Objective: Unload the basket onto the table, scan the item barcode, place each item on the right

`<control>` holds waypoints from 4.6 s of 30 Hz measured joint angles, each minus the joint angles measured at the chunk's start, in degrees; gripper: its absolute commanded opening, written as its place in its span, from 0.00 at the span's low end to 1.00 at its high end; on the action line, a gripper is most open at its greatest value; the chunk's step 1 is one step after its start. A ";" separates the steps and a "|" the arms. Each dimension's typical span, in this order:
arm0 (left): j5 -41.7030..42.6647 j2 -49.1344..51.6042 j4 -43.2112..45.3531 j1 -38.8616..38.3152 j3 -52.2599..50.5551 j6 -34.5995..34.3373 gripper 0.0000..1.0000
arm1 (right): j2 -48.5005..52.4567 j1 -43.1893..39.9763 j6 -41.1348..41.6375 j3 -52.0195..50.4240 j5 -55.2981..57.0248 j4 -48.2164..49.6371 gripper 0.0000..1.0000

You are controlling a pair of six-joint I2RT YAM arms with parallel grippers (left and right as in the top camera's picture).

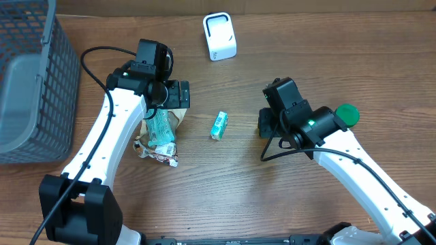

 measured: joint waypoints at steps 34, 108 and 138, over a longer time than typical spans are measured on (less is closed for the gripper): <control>0.00 0.00 0.00 0.00 0.00 0.00 1.00 | -0.09 -1.33 -0.70 -3.08 -2.78 -0.33 0.31; 0.00 0.00 0.02 0.00 0.00 0.00 1.00 | 4.98 -5.42 -0.94 4.39 -3.65 -5.73 0.99; 0.00 0.00 0.02 0.00 0.00 0.00 1.00 | 4.98 -5.40 -1.53 4.39 -3.96 -5.33 0.82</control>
